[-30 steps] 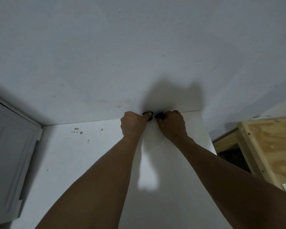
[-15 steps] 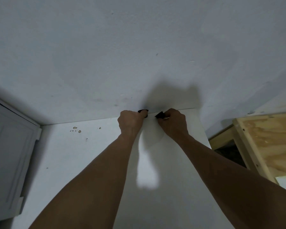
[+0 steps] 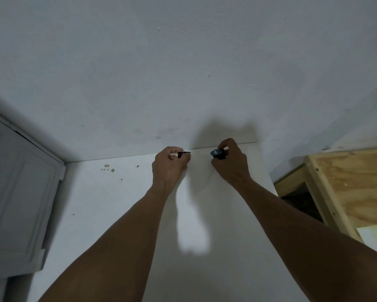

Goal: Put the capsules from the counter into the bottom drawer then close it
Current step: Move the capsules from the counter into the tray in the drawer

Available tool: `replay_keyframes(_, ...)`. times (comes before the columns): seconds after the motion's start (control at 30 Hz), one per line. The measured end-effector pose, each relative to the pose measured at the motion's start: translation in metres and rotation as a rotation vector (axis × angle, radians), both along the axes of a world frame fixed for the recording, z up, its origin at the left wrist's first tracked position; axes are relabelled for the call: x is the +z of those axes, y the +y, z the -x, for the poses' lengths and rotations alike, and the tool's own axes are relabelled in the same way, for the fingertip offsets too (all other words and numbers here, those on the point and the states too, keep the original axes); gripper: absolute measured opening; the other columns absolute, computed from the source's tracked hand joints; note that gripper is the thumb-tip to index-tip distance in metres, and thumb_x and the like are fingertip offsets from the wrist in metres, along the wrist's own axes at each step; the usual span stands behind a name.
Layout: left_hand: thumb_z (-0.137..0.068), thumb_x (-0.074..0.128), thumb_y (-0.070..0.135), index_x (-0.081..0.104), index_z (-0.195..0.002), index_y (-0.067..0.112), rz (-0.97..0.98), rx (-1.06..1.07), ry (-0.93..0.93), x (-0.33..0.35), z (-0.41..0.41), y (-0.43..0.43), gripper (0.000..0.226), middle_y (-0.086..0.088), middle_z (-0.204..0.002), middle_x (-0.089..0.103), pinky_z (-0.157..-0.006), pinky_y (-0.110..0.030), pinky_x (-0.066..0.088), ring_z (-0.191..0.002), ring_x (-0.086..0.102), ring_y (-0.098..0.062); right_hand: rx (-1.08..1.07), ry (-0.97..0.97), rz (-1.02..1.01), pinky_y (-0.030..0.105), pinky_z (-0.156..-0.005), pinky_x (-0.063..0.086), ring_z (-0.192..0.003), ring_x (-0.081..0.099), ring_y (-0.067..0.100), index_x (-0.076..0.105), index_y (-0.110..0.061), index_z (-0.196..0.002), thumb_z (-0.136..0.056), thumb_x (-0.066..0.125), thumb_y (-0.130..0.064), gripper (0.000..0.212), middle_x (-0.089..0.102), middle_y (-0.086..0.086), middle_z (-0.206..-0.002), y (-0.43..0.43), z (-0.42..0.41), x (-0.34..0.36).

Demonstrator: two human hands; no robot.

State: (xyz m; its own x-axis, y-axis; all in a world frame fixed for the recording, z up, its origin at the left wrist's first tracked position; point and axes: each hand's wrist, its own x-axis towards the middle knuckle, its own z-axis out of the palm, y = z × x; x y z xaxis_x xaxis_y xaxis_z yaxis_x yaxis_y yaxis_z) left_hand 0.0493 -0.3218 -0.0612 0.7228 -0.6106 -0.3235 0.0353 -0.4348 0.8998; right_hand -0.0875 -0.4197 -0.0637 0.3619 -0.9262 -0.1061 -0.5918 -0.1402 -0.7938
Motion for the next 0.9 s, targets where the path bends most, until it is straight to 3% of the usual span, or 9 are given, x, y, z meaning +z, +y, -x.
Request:
replay_keyframes(0.13,-0.072,0.072,0.025,0.064,-0.089,0.018,0.028,0.003,-0.008,0.018,0.007,0.017,0.02,0.004,-0.072,0.064,-0.079,-0.034,0.056,-0.067,0.069,-0.018,0.026,0.023,0.053,0.023,-0.056,0.037,-0.07,0.05,0.021,0.048,-0.01,-0.089,-0.071,0.063,-0.002,0.025,0.057,0.006,-0.081,0.016,0.008,0.016)
replay_keyframes(0.23,-0.075,0.071,0.018,0.063,-0.107,0.018,0.033,-0.053,-0.048,0.038,0.013,0.035,0.033,0.006,-0.086,0.064,-0.083,-0.032,0.055,-0.077,0.068,-0.016,0.048,0.035,0.06,0.022,-0.063,0.039,-0.076,0.056,0.019,0.054,-0.013,-0.104,-0.073,0.063,-0.003,0.033,0.06,-0.001,-0.087,0.033,0.016,0.035)
replay_keyframes(0.3,-0.075,0.07,0.018,0.064,-0.11,0.018,0.025,-0.089,-0.091,0.053,0.017,0.048,0.036,0.004,-0.095,0.066,-0.083,-0.029,0.052,-0.086,0.066,-0.017,0.071,0.052,0.105,0.02,-0.071,0.04,-0.083,0.059,0.019,0.06,-0.013,-0.104,-0.073,0.064,-0.004,0.032,0.064,-0.002,-0.091,0.048,0.023,0.05)
replay_keyframes(0.47,-0.075,0.077,0.009,0.061,-0.106,0.014,0.097,-0.157,-0.041,0.098,0.032,0.09,0.035,-0.001,-0.102,0.06,-0.069,-0.029,0.06,-0.076,0.065,-0.02,0.093,0.001,0.098,0.009,-0.06,0.039,-0.085,0.06,0.024,0.063,-0.011,-0.094,-0.071,0.066,-0.003,0.025,0.067,0.004,-0.089,0.092,0.045,0.094)
replay_keyframes(0.57,-0.074,0.078,0.006,0.059,-0.108,0.014,0.134,-0.182,-0.055,0.122,0.043,0.122,0.04,-0.004,-0.106,0.059,-0.071,-0.032,0.061,-0.068,0.066,-0.02,0.126,-0.037,0.025,0.005,-0.059,0.041,-0.083,0.06,0.021,0.062,-0.016,-0.106,-0.075,0.068,-0.004,0.033,0.064,0.001,-0.095,0.119,0.06,0.121)
replay_keyframes(0.67,-0.07,0.08,0.01,0.062,-0.106,0.019,0.148,-0.172,-0.141,0.142,0.055,0.153,0.041,0.0,-0.104,0.062,-0.082,-0.038,0.058,-0.083,0.066,-0.022,0.156,-0.082,0.019,0.023,-0.072,0.052,-0.086,0.065,0.025,0.061,-0.019,-0.112,-0.077,0.07,-0.005,0.039,0.061,-0.003,-0.102,0.145,0.073,0.143)
replay_keyframes(0.8,-0.068,0.082,0.015,0.063,-0.104,0.022,0.186,-0.119,-0.182,0.167,0.081,0.202,0.041,0.003,-0.102,0.063,-0.086,-0.036,0.056,-0.089,0.066,-0.022,0.209,-0.115,0.061,0.024,-0.077,0.049,-0.091,0.063,0.019,0.062,-0.021,-0.113,-0.076,0.072,-0.01,0.039,0.06,-0.008,-0.1,0.184,0.093,0.17)
replay_keyframes(0.9,-0.071,0.08,0.015,0.064,-0.105,0.021,0.211,-0.075,-0.224,0.182,0.102,0.244,0.039,0.0,-0.106,0.064,-0.082,-0.033,0.057,-0.085,0.069,-0.023,0.279,-0.158,0.072,0.033,-0.087,0.052,-0.091,0.066,0.023,0.061,-0.022,-0.115,-0.077,0.073,-0.014,0.041,0.058,-0.009,-0.102,0.218,0.109,0.185)
